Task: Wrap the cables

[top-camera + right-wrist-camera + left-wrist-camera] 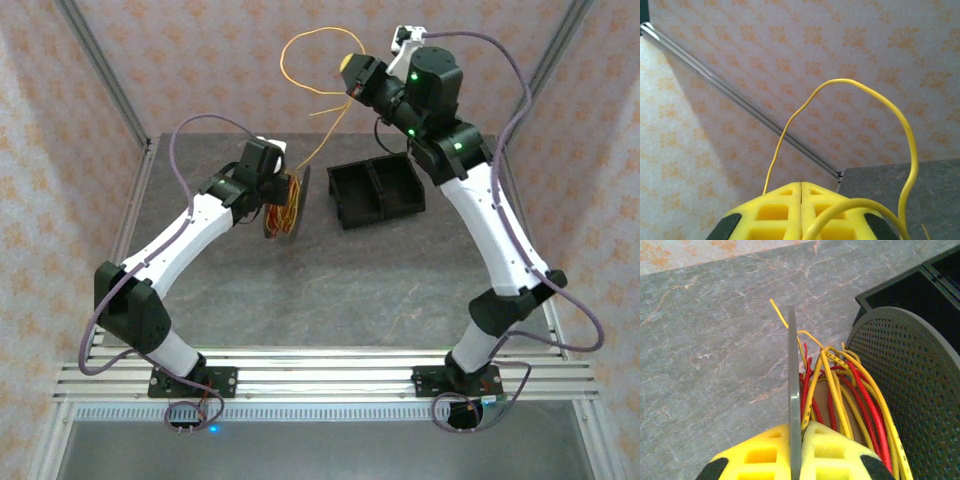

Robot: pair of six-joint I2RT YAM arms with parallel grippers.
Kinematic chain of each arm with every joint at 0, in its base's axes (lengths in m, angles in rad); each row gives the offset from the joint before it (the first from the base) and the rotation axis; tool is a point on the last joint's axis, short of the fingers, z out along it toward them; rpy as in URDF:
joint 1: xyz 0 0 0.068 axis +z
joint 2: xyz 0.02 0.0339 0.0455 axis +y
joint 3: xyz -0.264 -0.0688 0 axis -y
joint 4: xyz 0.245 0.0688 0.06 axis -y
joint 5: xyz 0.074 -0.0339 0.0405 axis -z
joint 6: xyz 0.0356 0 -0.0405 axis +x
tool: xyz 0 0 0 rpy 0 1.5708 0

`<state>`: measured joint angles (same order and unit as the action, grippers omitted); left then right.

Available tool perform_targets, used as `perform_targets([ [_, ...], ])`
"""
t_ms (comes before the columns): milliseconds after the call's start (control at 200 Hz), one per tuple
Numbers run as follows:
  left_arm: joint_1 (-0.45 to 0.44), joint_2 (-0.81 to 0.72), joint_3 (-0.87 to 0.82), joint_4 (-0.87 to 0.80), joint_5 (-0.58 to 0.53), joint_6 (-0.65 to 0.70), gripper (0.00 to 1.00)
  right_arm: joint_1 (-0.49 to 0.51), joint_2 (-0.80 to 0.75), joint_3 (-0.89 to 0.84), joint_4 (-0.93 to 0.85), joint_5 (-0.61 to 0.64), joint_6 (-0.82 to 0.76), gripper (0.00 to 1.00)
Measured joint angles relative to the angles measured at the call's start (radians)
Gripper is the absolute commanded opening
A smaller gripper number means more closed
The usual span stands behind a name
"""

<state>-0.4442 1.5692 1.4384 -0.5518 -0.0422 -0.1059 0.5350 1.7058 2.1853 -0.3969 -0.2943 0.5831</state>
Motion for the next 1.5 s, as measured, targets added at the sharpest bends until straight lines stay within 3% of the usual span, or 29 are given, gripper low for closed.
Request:
perform_targets([
  [390,-0.082,0.0,-0.044,-0.006,-0.077,0.036,0.0,-0.051,0.168,0.176,-0.06,0.032,0.092,0.0],
  [826,-0.091,-0.032,-0.059,-0.02,-0.087,0.002,0.0,-0.1,0.164,0.141,-0.098,0.04,0.087,0.0],
  [1196,-0.075,-0.286,-0.152,-0.077,0.115,0.037,0.0,-0.214,0.139,0.041,-0.235,0.049,-0.002,0.0],
  [1502,0.078,-0.399,-0.153,-0.14,0.428,0.039,0.0,-0.279,0.126,-0.124,-0.24,-0.02,0.0,0.0],
])
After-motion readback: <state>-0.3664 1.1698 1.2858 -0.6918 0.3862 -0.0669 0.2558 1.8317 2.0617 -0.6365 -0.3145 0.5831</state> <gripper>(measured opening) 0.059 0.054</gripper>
